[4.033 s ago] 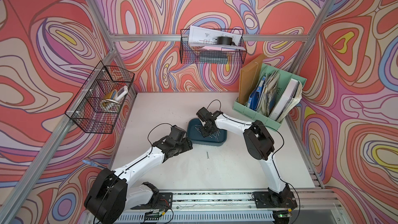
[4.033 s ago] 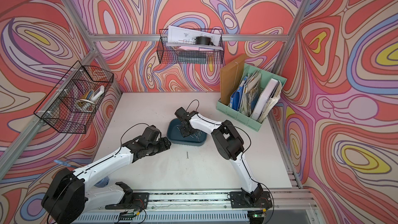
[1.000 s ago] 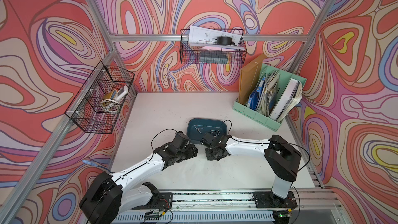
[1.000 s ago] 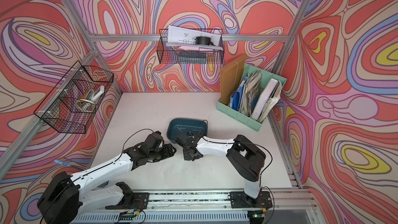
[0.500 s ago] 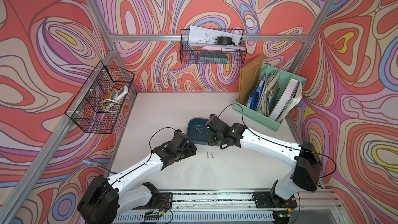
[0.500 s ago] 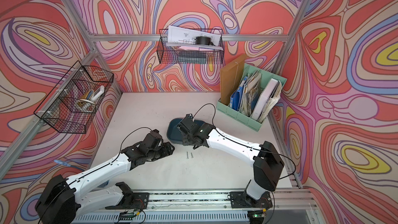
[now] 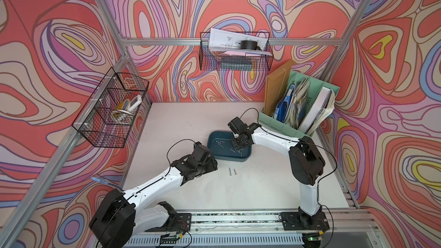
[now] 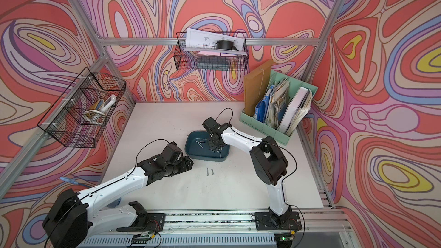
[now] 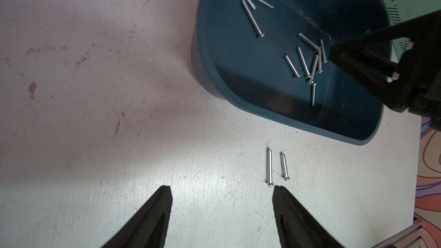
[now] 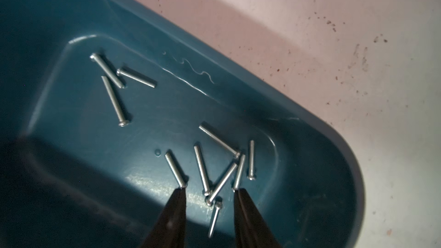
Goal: Take out the screws from the storage box
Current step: Pick up the screw from the storage box.
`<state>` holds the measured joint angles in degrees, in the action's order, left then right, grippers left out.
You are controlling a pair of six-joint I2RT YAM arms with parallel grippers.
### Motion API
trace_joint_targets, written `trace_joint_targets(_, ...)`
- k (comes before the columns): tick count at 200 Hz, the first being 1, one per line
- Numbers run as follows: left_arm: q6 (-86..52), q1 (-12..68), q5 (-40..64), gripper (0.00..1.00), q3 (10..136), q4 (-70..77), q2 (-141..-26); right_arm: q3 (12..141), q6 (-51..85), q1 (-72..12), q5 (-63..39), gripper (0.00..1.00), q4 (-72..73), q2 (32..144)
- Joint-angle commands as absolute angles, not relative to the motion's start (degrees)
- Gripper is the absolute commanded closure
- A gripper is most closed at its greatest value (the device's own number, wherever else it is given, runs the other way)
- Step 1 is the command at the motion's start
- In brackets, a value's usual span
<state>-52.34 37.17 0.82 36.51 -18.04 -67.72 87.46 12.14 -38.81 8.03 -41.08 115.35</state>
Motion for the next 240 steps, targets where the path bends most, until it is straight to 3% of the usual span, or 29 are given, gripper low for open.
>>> trace_joint_targets(1,-50.63,37.44,-0.55,0.27,38.67,-19.21,-68.92,89.84,4.16,-37.04,7.03,0.63,-39.14,117.46)
trace_joint_targets(91,-50.27,37.31,-1.73,0.27,38.66,-19.06,-69.7,93.06,-0.26,-35.07,1.83,0.63,-39.45,123.25)
trace_joint_targets(157,-50.36,37.32,-1.03,0.27,38.77,-18.63,-70.49,92.99,0.57,-34.95,3.43,0.66,-39.84,125.88)
trace_joint_targets(183,-50.45,37.33,-0.92,0.27,38.6,-18.62,-70.49,91.7,1.54,-34.94,2.21,0.71,-39.94,125.78)
trace_joint_targets(240,-50.71,37.37,-0.67,0.27,38.5,-18.53,-70.05,89.06,6.75,-34.9,-1.6,0.92,-39.65,123.88)
